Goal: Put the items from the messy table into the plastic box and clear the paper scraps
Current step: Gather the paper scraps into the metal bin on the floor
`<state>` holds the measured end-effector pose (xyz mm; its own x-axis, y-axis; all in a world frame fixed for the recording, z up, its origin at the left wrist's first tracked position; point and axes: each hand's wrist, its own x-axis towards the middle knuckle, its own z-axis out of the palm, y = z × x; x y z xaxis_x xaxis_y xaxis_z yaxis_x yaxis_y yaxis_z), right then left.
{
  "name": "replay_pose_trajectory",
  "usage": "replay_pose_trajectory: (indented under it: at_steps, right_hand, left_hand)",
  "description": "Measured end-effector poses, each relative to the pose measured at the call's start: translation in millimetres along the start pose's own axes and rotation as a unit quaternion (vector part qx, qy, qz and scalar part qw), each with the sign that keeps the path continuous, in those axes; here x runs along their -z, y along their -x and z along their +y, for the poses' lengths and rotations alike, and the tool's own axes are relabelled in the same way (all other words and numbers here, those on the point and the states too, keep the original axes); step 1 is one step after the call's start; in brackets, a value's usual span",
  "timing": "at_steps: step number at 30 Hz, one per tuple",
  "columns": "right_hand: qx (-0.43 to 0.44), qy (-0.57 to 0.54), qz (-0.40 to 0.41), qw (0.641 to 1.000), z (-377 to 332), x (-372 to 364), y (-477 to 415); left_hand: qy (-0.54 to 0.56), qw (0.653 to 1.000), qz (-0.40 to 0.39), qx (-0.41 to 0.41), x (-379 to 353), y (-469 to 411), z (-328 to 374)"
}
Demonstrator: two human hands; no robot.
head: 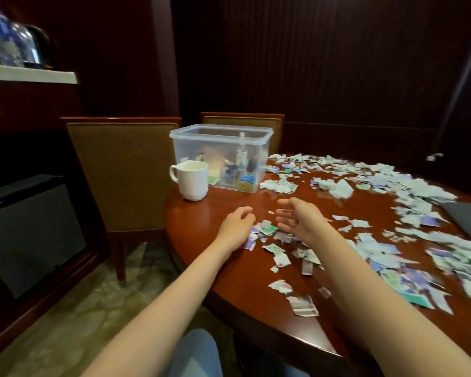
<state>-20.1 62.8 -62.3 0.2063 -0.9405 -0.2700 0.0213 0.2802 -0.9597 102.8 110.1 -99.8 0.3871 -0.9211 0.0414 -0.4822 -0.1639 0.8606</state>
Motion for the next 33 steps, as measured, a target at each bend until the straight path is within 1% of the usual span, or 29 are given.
replay_pose_trajectory:
  at_steps: [3,5,7,9,12,14,16,17,19,21,22,23,26,29,31,32,33]
  right_hand:
    - [0.001,0.013,0.024,1.000,0.7,19.6,5.6]
    - [0.000,0.016,0.039,0.999,2.7,30.6,8.1]
    - [-0.002,0.013,0.048,0.999,5.1,39.9,9.6]
    - [-0.003,0.007,0.057,0.998,6.8,46.9,10.0]
    - [-0.006,-0.002,0.072,0.997,7.7,51.2,8.8]
    - [-0.004,0.000,0.082,0.997,9.1,52.0,8.7]
    - [0.022,0.016,0.093,0.995,12.7,53.4,7.3]
    - [0.044,0.034,0.103,0.993,15.3,54.8,5.7]
    - [0.091,0.079,0.128,0.984,19.5,57.9,1.6]
    - [0.127,0.133,0.156,0.971,20.2,62.1,-2.4]
    - [0.145,0.171,0.166,0.960,19.7,65.0,-4.3]
    - [0.161,0.222,0.170,0.946,19.2,68.4,-6.5]
    - [0.190,0.377,0.167,0.891,18.6,78.0,-12.2]
    - [0.191,0.488,0.195,0.829,17.7,85.6,-17.0]
    - [0.169,0.559,0.200,0.787,16.5,89.8,-19.5]
    - [0.145,0.585,0.193,0.774,16.4,92.0,-20.6]
    - [0.116,0.600,0.183,0.770,17.9,94.4,-23.7]
  left_hand:
    - [-0.157,0.986,-0.051,-0.025,-17.6,-8.3,3.3]
    - [-0.212,0.974,-0.070,-0.048,-26.1,-9.6,7.2]
    - [-0.203,0.970,-0.106,-0.078,-32.0,-6.4,11.7]
    - [-0.191,0.963,-0.159,-0.106,-35.9,1.1,15.4]
    - [-0.270,0.923,-0.237,-0.135,-36.1,12.0,18.7]
    - [-0.295,0.905,-0.283,-0.116,-30.9,19.1,22.7]
    - [-0.281,0.895,-0.331,-0.103,-22.8,27.5,28.6]
    - [-0.282,0.885,-0.356,-0.105,-18.8,32.4,31.9]
    - [-0.319,0.857,-0.388,-0.113,-15.3,39.4,33.9]
    - [-0.389,0.829,-0.382,-0.123,-19.1,44.0,30.3]
    - [-0.418,0.822,-0.365,-0.124,-22.4,44.1,28.3]
    - [-0.431,0.824,-0.346,-0.123,-24.7,43.0,26.7]
    - [-0.432,0.846,-0.294,-0.102,-27.7,31.5,21.7]
    - [-0.419,0.866,-0.257,-0.088,-30.3,20.0,18.8]
    - [-0.395,0.883,-0.237,-0.088,-33.3,14.4,19.7]
    - [-0.382,0.891,-0.227,-0.089,-34.9,11.3,20.4]
    - [-0.370,0.898,-0.218,-0.091,-36.7,7.6,20.8]
